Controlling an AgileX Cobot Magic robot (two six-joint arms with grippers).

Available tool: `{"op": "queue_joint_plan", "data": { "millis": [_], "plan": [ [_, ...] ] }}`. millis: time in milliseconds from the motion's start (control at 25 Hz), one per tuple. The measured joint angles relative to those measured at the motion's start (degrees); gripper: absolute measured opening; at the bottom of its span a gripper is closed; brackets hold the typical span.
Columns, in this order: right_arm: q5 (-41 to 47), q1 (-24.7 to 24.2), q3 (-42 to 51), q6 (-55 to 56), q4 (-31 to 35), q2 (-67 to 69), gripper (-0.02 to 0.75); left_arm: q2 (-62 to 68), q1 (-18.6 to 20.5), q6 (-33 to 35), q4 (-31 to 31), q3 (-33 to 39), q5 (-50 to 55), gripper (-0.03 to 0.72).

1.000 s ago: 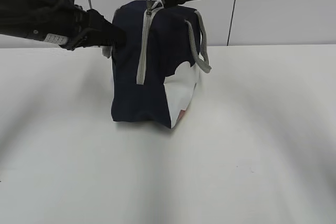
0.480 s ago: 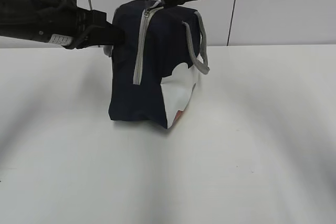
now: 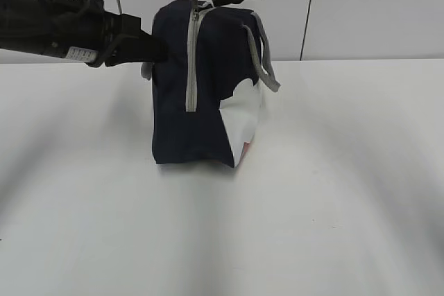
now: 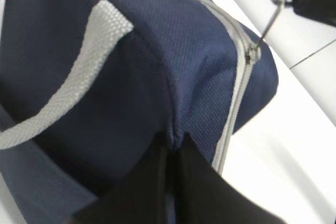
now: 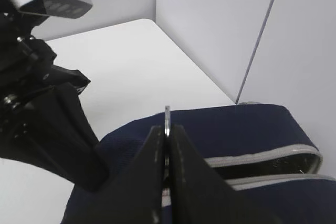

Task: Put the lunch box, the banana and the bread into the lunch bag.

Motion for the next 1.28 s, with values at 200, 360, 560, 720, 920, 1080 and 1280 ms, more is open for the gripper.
{"op": "queue_joint_plan", "data": {
  "millis": [200, 360, 560, 720, 920, 1080, 1280],
  "plan": [
    [1.5, 0.0, 0.0, 0.1, 2.1, 0.1, -0.016, 0.0, 0.0, 0.0, 1.9, 0.0, 3.5, 0.003],
    [2.7, 0.0, 0.0, 0.1, 2.8, 0.1, -0.016, 0.0, 0.0, -0.1, 4.3, 0.0, 5.4, 0.003],
    [2.6, 0.0, 0.0, 0.1, 3.0, 0.1, -0.016, 0.0, 0.0, -0.3, 7.5, 0.0, 7.8, 0.003],
    [1.1, 0.0, 0.0, 0.7, 3.0, 0.4, -0.016, 0.0, 0.1, -1.1, 10.6, 0.0, 10.9, 0.002],
    [-2.6, 0.0, 0.0, 2.3, 1.7, 0.4, -0.016, -1.1, 0.1, -3.9, 16.0, 0.0, 13.9, 0.002],
    [-6.1, 0.0, 0.0, 5.2, -1.4, 0.4, -0.016, -2.4, 0.1, -6.7, 20.2, 0.0, 16.9, 0.002],
    [-7.0, 0.0, 0.0, 6.0, -2.0, 0.4, -0.016, -3.5, 0.1, -8.1, 23.0, 0.0, 18.1, 0.002]
  ]
}}
